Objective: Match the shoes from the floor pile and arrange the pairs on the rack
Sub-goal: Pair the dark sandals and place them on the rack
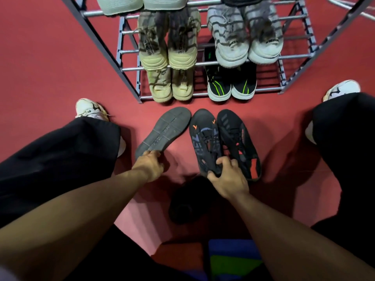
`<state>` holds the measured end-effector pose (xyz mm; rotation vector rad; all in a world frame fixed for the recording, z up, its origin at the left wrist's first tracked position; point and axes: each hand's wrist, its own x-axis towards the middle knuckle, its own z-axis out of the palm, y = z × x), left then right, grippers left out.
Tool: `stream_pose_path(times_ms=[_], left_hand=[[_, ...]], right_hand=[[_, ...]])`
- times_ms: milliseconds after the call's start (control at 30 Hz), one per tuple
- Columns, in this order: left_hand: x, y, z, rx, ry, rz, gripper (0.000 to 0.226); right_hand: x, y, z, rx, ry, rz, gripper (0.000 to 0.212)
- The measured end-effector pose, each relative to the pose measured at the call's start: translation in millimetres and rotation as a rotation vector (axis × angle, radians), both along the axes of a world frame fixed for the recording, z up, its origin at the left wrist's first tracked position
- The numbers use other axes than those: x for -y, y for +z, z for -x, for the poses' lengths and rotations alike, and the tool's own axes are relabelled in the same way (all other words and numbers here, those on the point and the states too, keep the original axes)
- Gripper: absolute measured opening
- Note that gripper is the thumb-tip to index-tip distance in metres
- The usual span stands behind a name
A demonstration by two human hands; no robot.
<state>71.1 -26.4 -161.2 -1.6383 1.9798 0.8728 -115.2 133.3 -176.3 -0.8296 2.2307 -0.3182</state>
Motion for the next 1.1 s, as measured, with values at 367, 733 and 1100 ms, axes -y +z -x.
stream_pose_path(times_ms=[367,733,1100], left_hand=[[18.8,-12.2,-12.6,0.083,0.136,0.091,0.069],[18.5,-21.7,-15.3,-0.261,0.860,-0.188,0.064],[-3.8,-3.5,6.7,-0.092,-0.245,0.457,0.059]], right_hand=[[12.9,-8.6,3.2,0.067,-0.172,0.051,0.060],[22.1,-11.8,7.3,0.099,-0.200,0.007,0.060],[20.2,-13.4,6.7,0.119,-0.206,0.028,0.060]])
